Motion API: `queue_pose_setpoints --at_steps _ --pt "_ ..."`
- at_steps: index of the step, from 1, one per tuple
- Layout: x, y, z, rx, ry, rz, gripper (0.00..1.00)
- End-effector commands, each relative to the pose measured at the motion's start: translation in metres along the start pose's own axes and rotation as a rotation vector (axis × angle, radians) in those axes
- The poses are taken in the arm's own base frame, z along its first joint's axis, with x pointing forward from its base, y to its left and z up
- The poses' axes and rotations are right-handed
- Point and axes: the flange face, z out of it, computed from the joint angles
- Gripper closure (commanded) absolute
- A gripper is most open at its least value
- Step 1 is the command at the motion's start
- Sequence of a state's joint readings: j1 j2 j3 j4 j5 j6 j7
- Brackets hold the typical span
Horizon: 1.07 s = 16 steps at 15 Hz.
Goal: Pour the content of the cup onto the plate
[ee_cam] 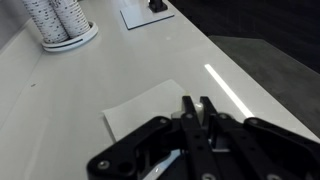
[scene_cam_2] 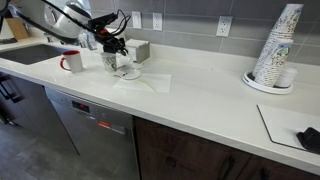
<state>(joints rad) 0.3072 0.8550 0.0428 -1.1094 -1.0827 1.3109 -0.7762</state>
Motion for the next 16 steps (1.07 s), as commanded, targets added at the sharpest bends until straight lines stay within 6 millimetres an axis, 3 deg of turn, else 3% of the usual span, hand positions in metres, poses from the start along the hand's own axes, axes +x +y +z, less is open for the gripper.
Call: queue_pose_setpoints --at_steps 1,16 --pt "0.0028 0.0035 -0.0055 -0.016 -0.089 -0.001 0.95" --pt "0.0107 -0.0045 -0.0128 -0.042 -0.326 -0.026 0.95"
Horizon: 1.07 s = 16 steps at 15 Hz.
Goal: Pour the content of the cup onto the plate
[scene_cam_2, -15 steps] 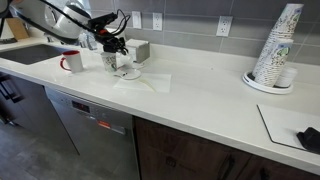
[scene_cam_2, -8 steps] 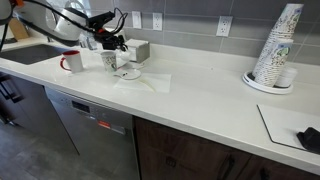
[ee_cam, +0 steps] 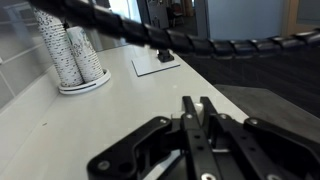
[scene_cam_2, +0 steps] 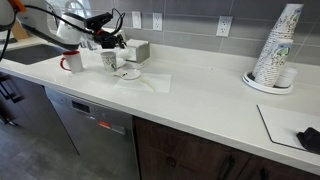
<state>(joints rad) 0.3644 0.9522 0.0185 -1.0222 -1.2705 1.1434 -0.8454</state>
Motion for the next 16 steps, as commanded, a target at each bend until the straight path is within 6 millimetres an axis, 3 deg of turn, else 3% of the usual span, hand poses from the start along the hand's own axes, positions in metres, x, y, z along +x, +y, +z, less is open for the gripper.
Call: queue_pose_setpoints --at_steps 1,9,10,11,12,16 --pt "0.0014 -0.0006 -0.0046 -0.001 -0.090 -0.012 0.95" --pt "0.0046 0.0005 -0.0084 -0.034 -0.165 -0.023 0.95" --pt "0.0049 0.0002 -0.0106 -0.025 -0.114 -0.063 0.95" --pt "0.0050 0.0027 -0.0066 -0.043 -0.183 -0.022 0.95" --pt "0.0040 0.0025 -0.0085 -0.026 -0.120 -0.060 0.95" --pt "0.0013 0.0051 -0.0053 -0.031 -0.145 -0.056 0.95"
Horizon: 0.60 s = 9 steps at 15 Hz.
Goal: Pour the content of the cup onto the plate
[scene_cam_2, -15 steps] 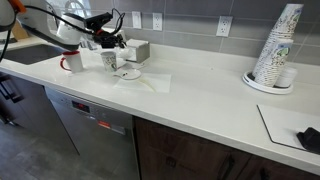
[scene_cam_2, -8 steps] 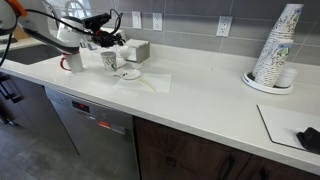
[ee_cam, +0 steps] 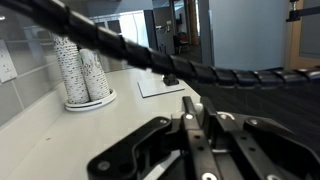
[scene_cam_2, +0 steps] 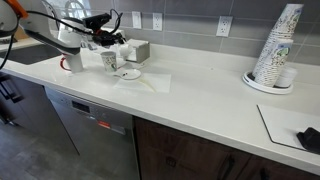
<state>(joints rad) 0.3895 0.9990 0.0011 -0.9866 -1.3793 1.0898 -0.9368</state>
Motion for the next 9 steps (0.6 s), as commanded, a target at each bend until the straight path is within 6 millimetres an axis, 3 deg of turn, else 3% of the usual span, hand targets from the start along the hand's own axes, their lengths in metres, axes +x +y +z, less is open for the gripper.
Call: queue_pose_setpoints --at_steps 1,5,6,9 --pt "-0.0003 0.0037 0.0025 0.010 -0.035 -0.006 0.95" --pt "-0.0016 0.0018 0.0027 0.009 -0.008 -0.013 0.96" --pt "-0.0014 0.0018 0.0027 0.010 -0.008 -0.015 0.89" --pt "-0.0014 0.0015 0.0018 0.008 -0.007 -0.015 0.89"
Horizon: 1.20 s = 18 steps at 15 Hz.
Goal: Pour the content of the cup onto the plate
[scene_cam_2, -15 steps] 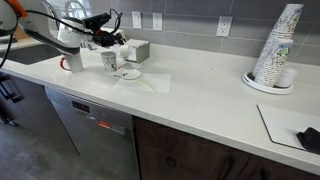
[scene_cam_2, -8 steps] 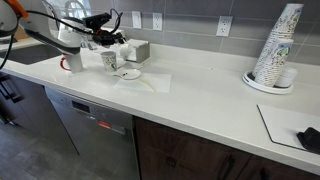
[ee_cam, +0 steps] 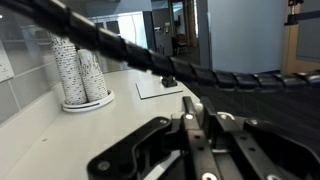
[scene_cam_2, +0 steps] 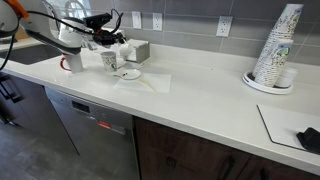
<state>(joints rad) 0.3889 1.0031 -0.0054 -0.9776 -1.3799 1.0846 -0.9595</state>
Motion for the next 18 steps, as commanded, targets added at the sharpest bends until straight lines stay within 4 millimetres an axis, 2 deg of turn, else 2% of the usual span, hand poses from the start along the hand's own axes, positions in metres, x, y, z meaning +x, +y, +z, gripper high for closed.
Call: queue_pose_setpoints --at_steps 1,7,11,18 --pt "0.000 0.000 -0.001 0.001 0.000 0.000 0.95" --pt "0.028 -0.014 -0.013 -0.035 -0.209 -0.083 0.96" --pt "0.018 -0.010 -0.015 -0.046 -0.246 -0.085 0.96" --pt "0.018 -0.008 -0.013 -0.050 -0.233 -0.103 0.96"
